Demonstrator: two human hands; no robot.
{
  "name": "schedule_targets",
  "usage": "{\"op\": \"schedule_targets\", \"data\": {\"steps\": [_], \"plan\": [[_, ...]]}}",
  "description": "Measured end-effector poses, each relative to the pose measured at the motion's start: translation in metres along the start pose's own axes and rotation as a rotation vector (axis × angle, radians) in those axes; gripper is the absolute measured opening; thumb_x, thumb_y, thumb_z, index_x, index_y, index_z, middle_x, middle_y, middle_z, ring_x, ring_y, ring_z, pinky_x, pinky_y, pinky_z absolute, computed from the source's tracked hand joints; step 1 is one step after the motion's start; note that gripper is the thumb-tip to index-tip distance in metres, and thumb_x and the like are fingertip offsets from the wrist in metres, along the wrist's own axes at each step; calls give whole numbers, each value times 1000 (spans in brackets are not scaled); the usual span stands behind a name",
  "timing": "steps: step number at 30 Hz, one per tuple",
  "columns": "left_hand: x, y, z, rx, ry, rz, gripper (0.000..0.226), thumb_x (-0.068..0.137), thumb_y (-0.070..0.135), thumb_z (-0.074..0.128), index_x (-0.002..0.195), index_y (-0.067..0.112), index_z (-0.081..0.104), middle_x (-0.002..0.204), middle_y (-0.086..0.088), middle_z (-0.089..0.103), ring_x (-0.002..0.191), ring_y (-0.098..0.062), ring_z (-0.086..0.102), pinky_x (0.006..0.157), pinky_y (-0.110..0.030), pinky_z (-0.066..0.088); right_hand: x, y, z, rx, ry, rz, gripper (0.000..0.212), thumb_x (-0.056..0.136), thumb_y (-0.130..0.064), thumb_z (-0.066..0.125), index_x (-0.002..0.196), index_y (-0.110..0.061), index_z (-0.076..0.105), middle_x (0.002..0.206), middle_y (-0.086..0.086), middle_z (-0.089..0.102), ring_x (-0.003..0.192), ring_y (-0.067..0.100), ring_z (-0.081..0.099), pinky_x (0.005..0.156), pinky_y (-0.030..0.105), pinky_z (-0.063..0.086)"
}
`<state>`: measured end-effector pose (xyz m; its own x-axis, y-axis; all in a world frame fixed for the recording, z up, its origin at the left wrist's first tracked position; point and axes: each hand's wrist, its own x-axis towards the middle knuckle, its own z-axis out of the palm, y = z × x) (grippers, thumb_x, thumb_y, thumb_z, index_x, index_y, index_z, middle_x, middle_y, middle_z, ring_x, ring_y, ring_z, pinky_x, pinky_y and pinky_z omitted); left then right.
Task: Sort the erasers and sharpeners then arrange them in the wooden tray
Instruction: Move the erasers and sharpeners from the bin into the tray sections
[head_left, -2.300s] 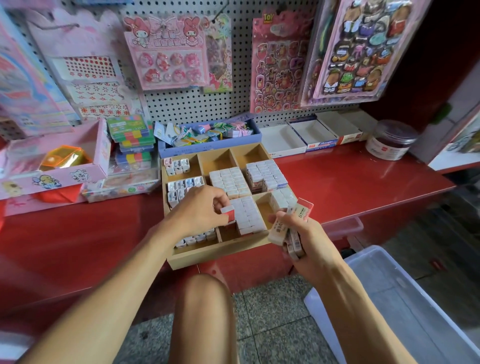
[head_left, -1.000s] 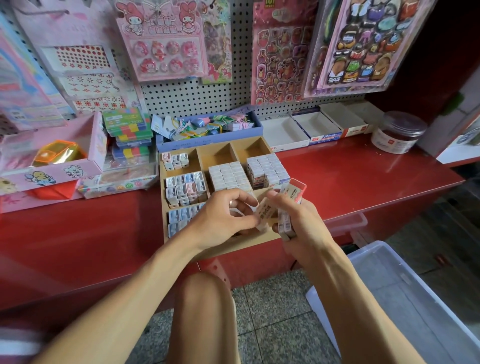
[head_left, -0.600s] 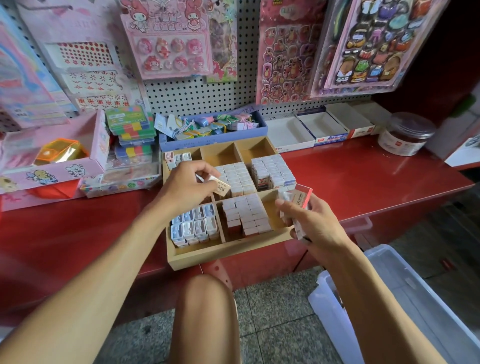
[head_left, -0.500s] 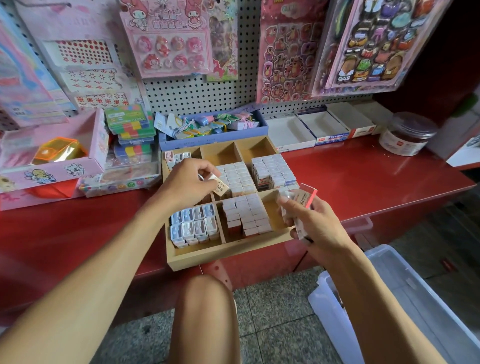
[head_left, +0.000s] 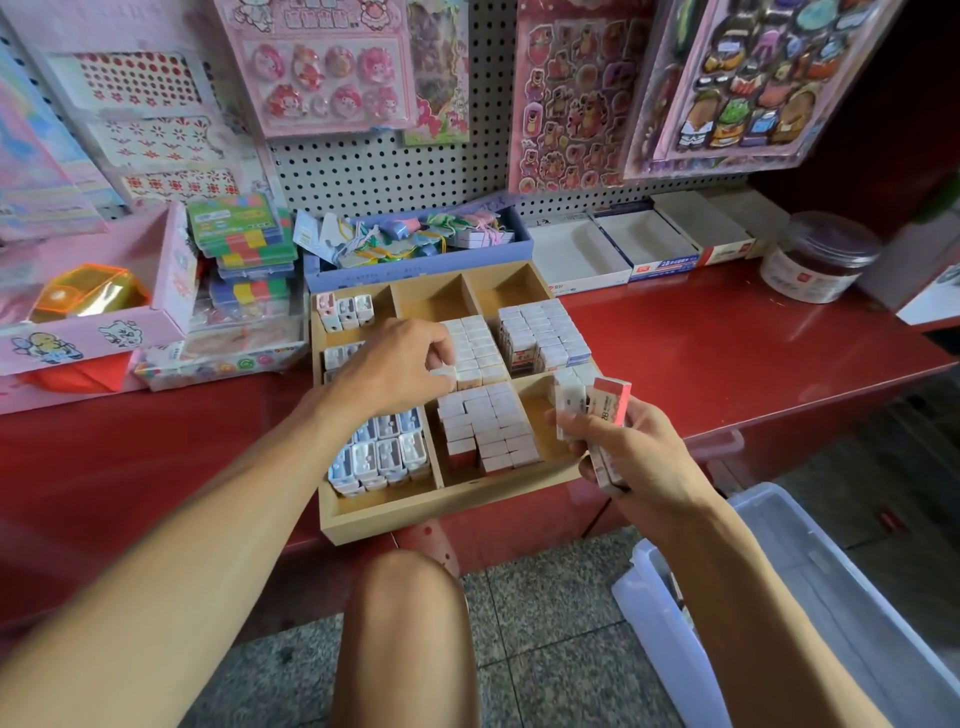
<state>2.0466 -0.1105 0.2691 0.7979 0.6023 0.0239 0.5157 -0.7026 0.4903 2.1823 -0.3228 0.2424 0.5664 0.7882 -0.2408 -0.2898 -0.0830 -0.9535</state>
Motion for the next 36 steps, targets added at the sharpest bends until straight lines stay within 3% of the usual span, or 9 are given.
{"op": "schedule_targets", "data": {"steps": [6,11,14,16,19,22,25,31,36], "plan": [[0,-3,-1,3,-29,12,5,82,16,74,81,21,74,78,10,67,70,1,60,69,-23,52,-3,1,-3,19,-2,0,13,88,4,65,97,-5,65,76,8,59,59,13,50,54,32,31],[-3,10,-1,137,61,33,7,83,19,66,79,21,72,79,9,68,78,-13,64,73,-32,54,-12,2,-9,5,-15,-4,15,84,1,71,97,-6,67,73,7,60,60,14,49,55,34,28],[-7,39,6,-41,137,87,11,85,29,67,76,24,71,74,12,68,73,-8,64,67,-26,52,-19,-1,-10,-24,-22,-9,14,84,1,71,95,-7,69,72,5,62,62,13,51,54,30,35],[-13,62,15,-236,46,110,14,84,35,71,79,22,74,72,13,68,69,-1,63,64,-23,50,-22,-3,-11,-17,-23,-22,14,84,2,71,93,-8,68,69,1,63,60,12,52,55,28,37],[-22,87,30,-473,-187,133,12,83,29,76,85,17,77,74,9,71,68,-2,63,66,-27,52,-28,-6,-13,4,-29,-32,17,80,-2,75,95,-9,70,72,3,65,61,13,51,56,30,36],[-22,94,36,-523,-220,140,5,85,20,75,88,16,78,78,1,73,71,-6,62,73,-37,54,-33,-11,-18,29,-25,-32,26,71,-13,80,96,-12,73,75,6,64,63,15,49,58,33,34],[-19,96,32,-590,-214,91,5,86,15,74,91,14,75,76,-2,67,67,-11,60,64,-32,56,-34,-10,-25,84,43,-12,36,71,-14,80,106,-12,71,72,1,61,64,13,50,59,30,35],[-2,87,36,-471,-108,30,8,82,19,76,79,25,71,69,7,62,59,-9,58,71,-37,57,-38,-5,-38,81,126,7,44,72,-36,77,109,-15,66,74,6,55,58,15,46,55,33,26],[3,95,51,-300,-159,81,7,79,21,76,82,19,70,78,6,68,70,-6,59,73,-29,51,-40,1,-47,30,192,-24,34,82,-20,79,109,-20,59,77,4,58,56,16,52,51,32,34]]}}
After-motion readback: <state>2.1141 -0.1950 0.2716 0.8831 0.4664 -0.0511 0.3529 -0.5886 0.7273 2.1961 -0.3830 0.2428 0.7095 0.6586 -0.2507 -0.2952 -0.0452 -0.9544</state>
